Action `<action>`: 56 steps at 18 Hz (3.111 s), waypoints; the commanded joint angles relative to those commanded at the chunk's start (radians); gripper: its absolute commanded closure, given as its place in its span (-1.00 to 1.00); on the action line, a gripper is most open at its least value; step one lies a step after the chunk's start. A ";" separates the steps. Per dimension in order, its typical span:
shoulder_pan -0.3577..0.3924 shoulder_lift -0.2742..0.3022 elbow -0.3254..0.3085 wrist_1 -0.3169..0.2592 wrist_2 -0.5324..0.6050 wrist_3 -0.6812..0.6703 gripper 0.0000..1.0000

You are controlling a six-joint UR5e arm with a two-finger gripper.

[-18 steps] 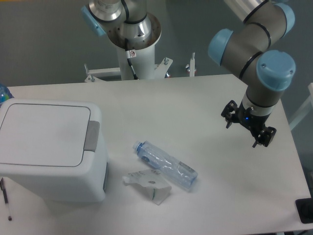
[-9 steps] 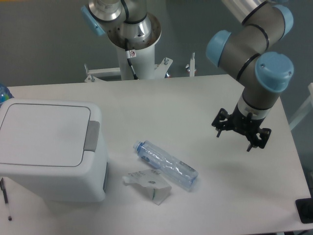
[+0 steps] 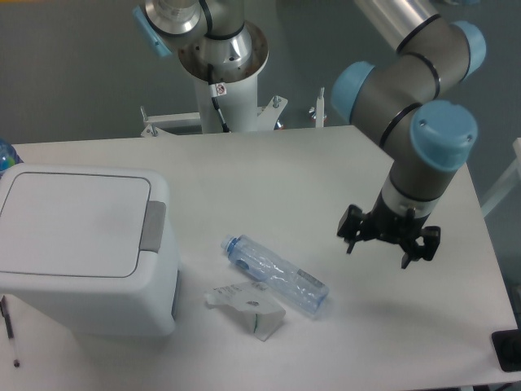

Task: Open the trash can
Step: 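Move the open gripper over the water bottle toward the trash can, then lower the gripper onto the grey lid tab of the trash can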

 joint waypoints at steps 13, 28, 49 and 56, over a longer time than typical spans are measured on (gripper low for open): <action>-0.109 0.031 0.163 -0.310 -0.150 -0.175 -1.00; -0.153 0.120 0.143 -0.347 -0.295 -0.181 -1.00; -0.144 0.087 0.143 -0.327 -0.284 -0.239 -1.00; -0.158 0.089 0.127 -0.336 -0.264 -0.249 -1.00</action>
